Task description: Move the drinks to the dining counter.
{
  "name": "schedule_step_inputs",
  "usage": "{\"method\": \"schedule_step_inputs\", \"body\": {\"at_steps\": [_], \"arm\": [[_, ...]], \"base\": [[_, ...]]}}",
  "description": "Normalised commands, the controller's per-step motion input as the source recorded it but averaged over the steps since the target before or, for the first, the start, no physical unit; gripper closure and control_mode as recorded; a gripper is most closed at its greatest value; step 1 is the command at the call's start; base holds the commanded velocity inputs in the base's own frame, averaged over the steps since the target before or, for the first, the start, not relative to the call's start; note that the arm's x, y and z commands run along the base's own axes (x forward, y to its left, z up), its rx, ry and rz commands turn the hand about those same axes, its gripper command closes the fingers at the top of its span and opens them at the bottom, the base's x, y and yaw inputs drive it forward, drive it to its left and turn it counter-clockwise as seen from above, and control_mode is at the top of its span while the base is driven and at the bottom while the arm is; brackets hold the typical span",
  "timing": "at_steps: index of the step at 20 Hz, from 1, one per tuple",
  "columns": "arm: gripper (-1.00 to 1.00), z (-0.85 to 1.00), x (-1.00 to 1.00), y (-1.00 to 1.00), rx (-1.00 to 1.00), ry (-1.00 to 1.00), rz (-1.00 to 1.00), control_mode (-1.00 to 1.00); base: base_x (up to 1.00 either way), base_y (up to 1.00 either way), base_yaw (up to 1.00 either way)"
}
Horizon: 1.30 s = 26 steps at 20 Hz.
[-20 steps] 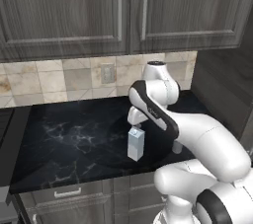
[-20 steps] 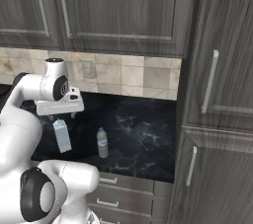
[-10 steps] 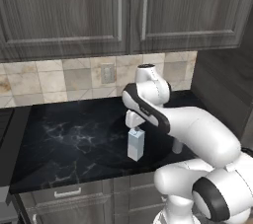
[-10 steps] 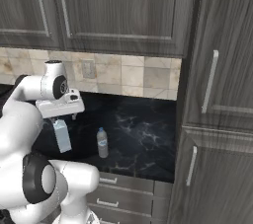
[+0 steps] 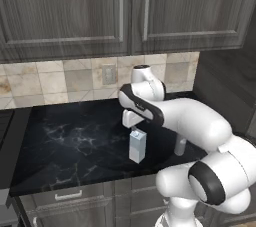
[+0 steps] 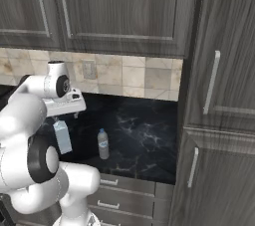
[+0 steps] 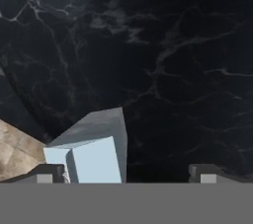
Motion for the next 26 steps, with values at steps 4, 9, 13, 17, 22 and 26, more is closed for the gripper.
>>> {"method": "schedule_step_inputs", "body": {"at_steps": [4, 9, 13, 17, 22, 26], "arm": [[-1.00, -0.02, 0.08, 0.08, 0.00, 0.00, 0.00, -1.00], [-1.00, -0.01, -0.03, 0.22, 0.00, 0.00, 0.00, -1.00], [-1.00, 0.00, -0.02, 0.37, 0.00, 0.00, 0.00, -1.00], [-1.00, 0.00, 0.00, 0.00, 0.00, 0.00, 0.00, -1.00], [-1.00, -0.03, -0.29, -0.03, 0.00, -0.03, 0.00, -1.00], [-1.00, -0.08, -0.73, -0.02, 0.00, -0.07, 0.00, -1.00]], "base": [[0.00, 0.00, 0.00], [0.00, 0.00, 0.00], [0.00, 0.00, 0.00], [0.00, 0.00, 0.00], [0.00, 0.00, 0.00], [0.00, 0.00, 0.00]]}}
